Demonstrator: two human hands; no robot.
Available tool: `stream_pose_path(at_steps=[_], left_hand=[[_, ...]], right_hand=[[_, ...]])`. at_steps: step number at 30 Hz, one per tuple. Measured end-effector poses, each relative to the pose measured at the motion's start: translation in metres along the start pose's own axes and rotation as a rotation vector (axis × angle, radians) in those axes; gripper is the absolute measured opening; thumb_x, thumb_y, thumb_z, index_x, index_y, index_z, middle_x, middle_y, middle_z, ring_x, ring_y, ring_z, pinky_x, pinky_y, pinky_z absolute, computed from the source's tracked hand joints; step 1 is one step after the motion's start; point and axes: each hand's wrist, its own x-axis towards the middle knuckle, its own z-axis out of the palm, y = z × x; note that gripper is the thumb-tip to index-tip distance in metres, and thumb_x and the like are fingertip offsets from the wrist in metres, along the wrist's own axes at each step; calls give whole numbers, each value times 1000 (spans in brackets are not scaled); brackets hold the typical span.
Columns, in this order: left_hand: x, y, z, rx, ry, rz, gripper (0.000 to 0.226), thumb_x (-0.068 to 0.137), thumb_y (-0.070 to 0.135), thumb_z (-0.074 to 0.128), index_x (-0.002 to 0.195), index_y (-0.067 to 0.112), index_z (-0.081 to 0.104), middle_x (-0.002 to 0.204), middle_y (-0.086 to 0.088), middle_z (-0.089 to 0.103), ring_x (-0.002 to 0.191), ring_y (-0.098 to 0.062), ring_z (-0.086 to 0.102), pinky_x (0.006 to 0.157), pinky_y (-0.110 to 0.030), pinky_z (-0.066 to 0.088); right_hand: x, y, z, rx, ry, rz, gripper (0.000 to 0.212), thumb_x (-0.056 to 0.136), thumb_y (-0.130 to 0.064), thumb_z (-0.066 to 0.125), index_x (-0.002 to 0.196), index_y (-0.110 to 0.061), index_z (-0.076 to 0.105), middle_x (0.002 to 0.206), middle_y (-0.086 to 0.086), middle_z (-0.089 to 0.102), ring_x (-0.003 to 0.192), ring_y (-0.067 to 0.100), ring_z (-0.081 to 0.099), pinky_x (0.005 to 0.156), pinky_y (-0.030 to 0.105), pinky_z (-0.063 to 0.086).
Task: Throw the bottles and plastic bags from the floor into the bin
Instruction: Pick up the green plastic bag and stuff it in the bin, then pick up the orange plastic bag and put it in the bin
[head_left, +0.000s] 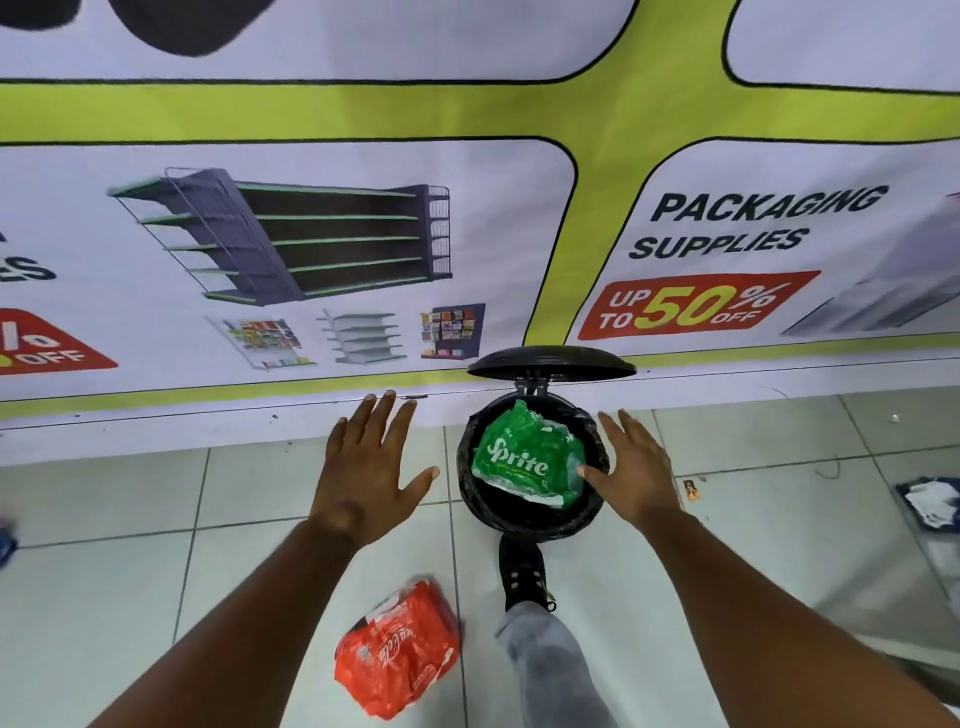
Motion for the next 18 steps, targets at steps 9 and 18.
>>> stream_pose_path(at_steps=[9, 18], left_hand=[[-26, -69, 81, 52, -169, -56, 83, 87, 60, 50, 152, 21, 16, 160, -10, 20, 145, -31, 18, 113, -49, 26], [-141, -137, 276, -29, -493, -314, 88, 84, 62, 54, 152, 23, 13, 160, -9, 18, 144, -30, 17, 111, -47, 29]], right_hand=[[5, -5, 54, -134, 11, -301, 74, 81, -42, 67, 144, -19, 34, 146, 13, 44, 133, 32, 40, 108, 48, 35], [-18, -71, 219, -92, -138, -672, 71, 85, -42, 56, 147, -20, 30, 151, 7, 38, 139, 25, 33, 114, 45, 27]])
